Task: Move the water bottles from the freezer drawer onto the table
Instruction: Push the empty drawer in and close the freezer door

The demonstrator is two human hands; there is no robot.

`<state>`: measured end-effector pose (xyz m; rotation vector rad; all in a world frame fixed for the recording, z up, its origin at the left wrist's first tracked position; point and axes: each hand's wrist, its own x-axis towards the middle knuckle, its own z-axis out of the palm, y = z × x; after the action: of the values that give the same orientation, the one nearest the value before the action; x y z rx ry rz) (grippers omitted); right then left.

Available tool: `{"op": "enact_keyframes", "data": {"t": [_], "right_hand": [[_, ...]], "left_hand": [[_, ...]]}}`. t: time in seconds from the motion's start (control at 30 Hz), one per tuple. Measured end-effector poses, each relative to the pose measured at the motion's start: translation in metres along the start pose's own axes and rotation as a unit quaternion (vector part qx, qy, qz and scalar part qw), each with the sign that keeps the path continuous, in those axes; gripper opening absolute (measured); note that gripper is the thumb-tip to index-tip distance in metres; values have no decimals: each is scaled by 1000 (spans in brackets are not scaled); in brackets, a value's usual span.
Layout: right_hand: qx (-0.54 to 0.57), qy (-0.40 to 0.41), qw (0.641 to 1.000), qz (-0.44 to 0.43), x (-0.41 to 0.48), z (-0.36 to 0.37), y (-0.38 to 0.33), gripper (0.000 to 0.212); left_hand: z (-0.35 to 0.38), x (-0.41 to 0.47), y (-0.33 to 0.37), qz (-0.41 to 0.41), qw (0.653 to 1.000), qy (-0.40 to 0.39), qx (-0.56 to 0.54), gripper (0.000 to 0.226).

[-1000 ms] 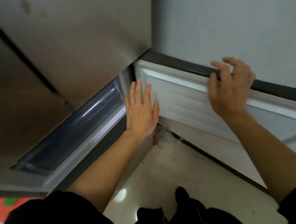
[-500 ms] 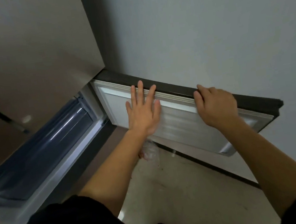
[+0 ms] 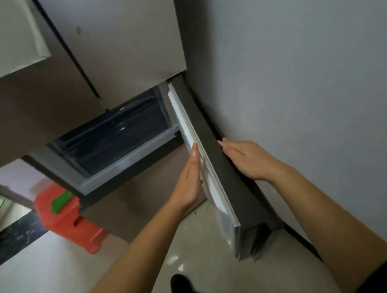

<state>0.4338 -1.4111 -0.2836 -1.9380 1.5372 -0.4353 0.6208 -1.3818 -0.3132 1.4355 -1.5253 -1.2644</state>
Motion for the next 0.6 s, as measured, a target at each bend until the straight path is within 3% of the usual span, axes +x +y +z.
{"op": "enact_keyframes", "data": {"t": [0.1,0.17,0.33,0.4,0.5,0.6], "right_hand": [[79,4,996,-50,-5,46,-26,44],[99,2,992,-75,-2,77,-43,46],[11,-19,993,-116,33,144,-92,58],[-26,-25,992,-121,51,165,-117,63],[-42,-35,993,-108,73,190,-153,66],[-31,-45,993,-106,94,212,-185,70]], "left_hand": [[-35,-39,-3,-35,999,20,-34,50],[-63,-57,-6,-43,998,46,-25,49],[-159,-88,-37,-135,980,101,-103,59],[-195,-102,-46,-151,979,115,-68,53],[-237,-110,-59,-105,971,214,7,38],[-273,-109,-81,-80,951,279,109,60]]}}
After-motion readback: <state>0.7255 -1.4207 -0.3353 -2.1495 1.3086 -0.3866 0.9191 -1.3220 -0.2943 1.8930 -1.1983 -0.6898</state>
